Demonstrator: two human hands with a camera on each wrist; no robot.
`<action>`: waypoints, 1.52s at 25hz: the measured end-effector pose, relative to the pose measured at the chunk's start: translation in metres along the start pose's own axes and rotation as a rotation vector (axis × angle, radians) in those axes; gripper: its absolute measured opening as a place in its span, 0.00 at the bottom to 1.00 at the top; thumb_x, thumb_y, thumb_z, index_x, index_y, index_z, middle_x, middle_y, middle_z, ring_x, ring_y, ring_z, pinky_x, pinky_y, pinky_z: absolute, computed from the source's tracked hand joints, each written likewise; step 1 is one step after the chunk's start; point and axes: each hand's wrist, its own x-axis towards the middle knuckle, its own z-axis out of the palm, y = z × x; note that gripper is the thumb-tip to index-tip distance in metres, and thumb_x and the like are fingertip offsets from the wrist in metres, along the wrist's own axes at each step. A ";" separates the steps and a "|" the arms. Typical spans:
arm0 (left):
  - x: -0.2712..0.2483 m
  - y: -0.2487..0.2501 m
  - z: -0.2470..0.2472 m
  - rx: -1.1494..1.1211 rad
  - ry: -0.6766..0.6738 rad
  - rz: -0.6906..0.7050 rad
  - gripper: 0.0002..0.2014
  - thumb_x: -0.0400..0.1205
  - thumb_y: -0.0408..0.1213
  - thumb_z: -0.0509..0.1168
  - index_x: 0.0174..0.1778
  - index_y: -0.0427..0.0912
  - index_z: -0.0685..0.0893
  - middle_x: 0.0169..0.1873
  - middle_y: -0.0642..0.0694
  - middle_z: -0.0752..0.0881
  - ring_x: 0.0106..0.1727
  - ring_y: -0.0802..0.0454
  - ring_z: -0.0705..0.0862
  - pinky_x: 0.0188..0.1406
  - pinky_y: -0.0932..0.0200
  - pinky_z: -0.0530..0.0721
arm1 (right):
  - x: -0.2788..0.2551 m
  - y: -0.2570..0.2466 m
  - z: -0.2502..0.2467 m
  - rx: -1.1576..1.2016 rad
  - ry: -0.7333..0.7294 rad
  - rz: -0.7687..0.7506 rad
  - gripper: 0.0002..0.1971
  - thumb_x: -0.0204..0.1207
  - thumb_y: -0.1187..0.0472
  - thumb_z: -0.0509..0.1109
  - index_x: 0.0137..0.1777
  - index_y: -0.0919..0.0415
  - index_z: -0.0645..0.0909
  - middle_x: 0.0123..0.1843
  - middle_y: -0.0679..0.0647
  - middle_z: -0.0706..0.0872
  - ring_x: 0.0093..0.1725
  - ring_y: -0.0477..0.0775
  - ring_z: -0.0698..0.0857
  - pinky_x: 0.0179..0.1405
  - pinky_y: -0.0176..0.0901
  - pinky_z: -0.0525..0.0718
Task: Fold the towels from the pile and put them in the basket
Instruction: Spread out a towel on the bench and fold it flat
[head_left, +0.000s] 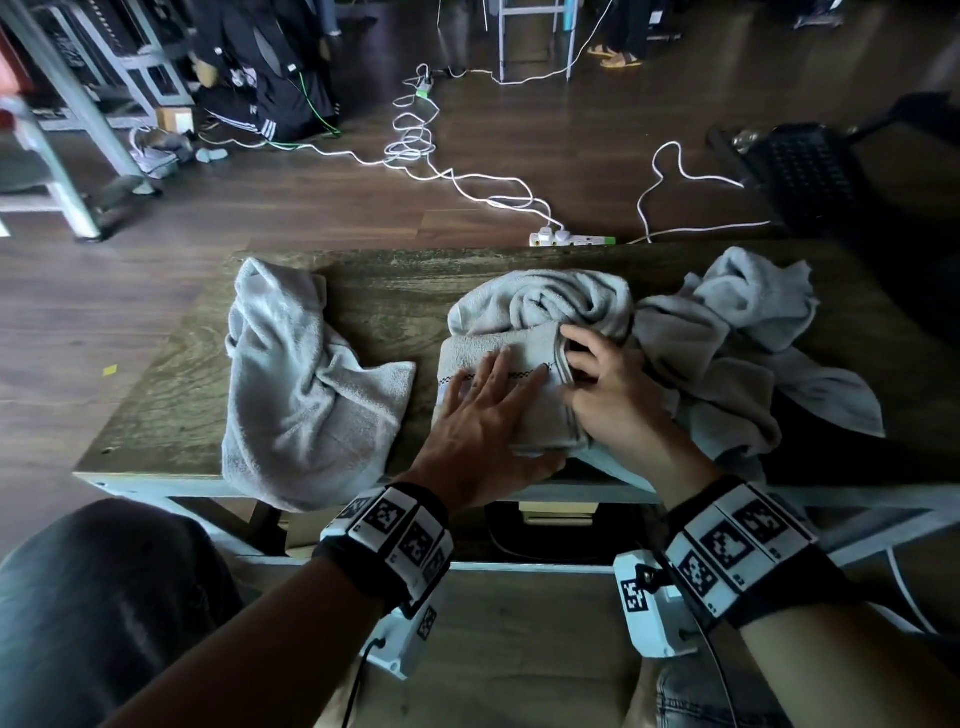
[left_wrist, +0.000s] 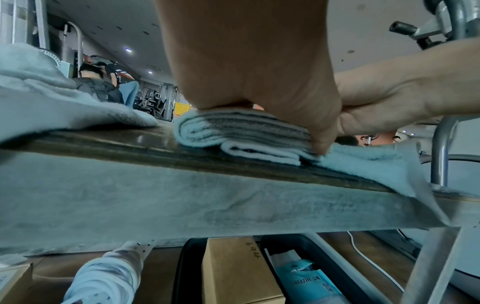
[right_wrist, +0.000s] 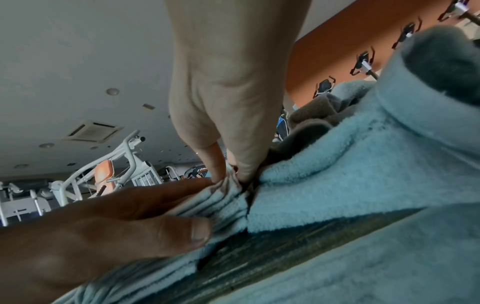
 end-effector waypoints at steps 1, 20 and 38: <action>0.000 0.000 0.000 0.007 -0.019 -0.011 0.48 0.72 0.70 0.63 0.85 0.58 0.51 0.86 0.42 0.45 0.86 0.47 0.41 0.84 0.42 0.43 | 0.000 0.000 0.001 -0.008 -0.007 -0.008 0.36 0.77 0.77 0.67 0.82 0.47 0.68 0.75 0.54 0.78 0.51 0.38 0.83 0.42 0.27 0.85; 0.001 -0.023 0.006 -0.140 -0.044 -0.294 0.27 0.88 0.53 0.45 0.85 0.63 0.47 0.85 0.60 0.44 0.85 0.59 0.39 0.80 0.30 0.40 | -0.012 0.013 0.030 -1.021 -0.248 -0.235 0.33 0.88 0.43 0.40 0.88 0.56 0.37 0.88 0.51 0.31 0.86 0.49 0.31 0.83 0.50 0.40; 0.035 -0.014 -0.044 -0.454 0.153 -0.616 0.16 0.71 0.43 0.69 0.52 0.40 0.82 0.44 0.44 0.86 0.45 0.44 0.83 0.36 0.60 0.75 | -0.004 0.006 0.026 -0.876 0.005 -0.460 0.28 0.83 0.45 0.55 0.78 0.59 0.63 0.81 0.58 0.65 0.84 0.60 0.59 0.81 0.61 0.64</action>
